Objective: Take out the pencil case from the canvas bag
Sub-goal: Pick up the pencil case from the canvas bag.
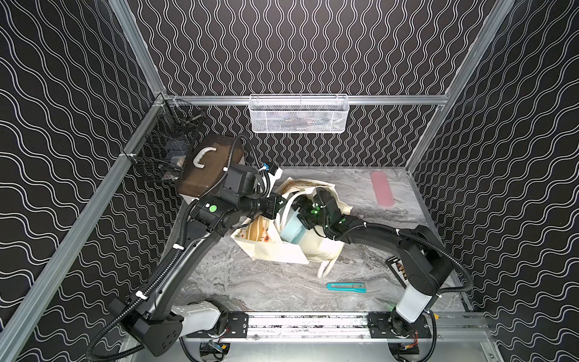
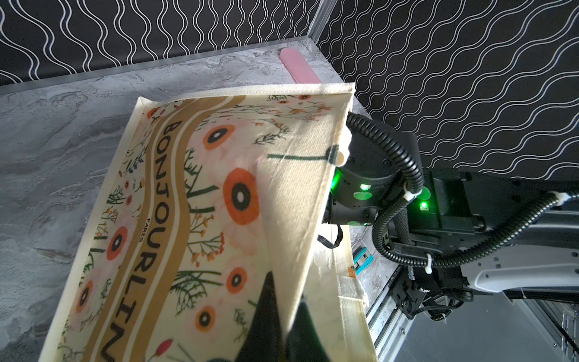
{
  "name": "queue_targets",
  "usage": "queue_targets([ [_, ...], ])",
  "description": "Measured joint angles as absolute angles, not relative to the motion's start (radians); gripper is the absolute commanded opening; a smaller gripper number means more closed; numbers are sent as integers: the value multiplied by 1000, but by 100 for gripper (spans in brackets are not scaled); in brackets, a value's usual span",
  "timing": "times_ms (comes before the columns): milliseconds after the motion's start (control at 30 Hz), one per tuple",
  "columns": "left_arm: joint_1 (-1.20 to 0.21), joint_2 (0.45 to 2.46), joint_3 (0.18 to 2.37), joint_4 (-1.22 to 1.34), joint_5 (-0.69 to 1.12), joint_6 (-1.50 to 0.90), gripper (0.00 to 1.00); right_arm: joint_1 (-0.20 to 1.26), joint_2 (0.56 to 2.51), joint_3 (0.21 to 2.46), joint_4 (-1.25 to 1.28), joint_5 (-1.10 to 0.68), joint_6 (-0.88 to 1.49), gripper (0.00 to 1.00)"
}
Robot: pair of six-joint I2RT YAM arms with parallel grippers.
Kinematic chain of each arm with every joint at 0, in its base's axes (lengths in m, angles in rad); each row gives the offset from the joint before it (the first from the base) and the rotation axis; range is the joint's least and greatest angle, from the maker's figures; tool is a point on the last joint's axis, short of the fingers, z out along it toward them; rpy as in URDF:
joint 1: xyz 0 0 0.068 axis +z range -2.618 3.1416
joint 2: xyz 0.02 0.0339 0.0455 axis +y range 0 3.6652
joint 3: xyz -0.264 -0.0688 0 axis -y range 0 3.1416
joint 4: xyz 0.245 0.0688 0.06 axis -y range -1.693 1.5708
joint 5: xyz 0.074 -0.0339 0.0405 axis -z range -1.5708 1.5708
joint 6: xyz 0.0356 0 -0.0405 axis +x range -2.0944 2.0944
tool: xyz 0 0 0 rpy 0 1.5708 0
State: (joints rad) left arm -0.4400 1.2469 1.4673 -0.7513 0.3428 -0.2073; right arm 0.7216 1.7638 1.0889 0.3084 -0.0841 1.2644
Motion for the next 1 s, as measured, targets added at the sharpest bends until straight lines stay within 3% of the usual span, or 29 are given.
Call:
queue_targets([
  [300,-447,1247,1466,-748,373,-207,0,716,1768,1071,353,-84,1246,93],
  [600,-451,1247,1467,-748,376,-207,0,712,1781,1095,292,-75,1241,75],
  [1000,-452,1254,1488,-763,361,-185,0,712,1716,1082,220,-49,1206,62],
])
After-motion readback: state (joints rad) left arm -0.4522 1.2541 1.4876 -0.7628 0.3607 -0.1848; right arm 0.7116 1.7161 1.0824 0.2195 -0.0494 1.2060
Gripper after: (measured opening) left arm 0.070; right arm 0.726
